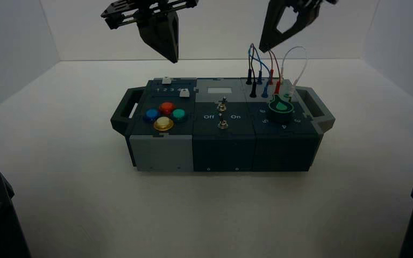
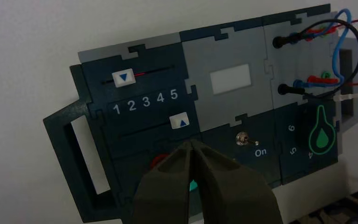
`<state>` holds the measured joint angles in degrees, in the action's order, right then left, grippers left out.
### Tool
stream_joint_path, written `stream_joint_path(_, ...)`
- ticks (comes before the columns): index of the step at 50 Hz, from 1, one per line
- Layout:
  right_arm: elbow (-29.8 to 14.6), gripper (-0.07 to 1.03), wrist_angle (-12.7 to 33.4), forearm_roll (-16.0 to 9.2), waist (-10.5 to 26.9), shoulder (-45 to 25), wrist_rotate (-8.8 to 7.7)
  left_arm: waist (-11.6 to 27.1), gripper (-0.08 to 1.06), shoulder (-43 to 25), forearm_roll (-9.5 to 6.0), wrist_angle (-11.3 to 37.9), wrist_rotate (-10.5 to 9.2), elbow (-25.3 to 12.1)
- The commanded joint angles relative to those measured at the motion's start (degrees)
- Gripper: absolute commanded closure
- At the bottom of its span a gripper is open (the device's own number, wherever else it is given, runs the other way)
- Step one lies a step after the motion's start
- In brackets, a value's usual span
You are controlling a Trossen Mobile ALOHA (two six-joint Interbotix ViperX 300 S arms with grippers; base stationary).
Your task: Move the bottom slider to position 4.
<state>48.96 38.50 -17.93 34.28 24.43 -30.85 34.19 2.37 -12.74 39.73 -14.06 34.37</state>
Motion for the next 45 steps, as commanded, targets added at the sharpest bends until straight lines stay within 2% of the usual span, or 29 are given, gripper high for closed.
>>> stream_joint_path(1,0.00,0.98,-0.70,-0.44,0.18,1.32,-0.44,0.70,1.01,0.62,-0.18,-0.18,-0.18,-1.32)
stream_joint_path(16,2.46,0.98,-3.43,-0.97,0.18,3.60,-0.35,0.79,1.01,0.44,-0.18,-0.18,-0.18,-1.14)
stream_joint_path(45,3.16,0.98,-8.70,-1.41,0.18,3.25,-0.18,0.79,1.01,0.26,-0.18,-0.26,0.18,-1.49)
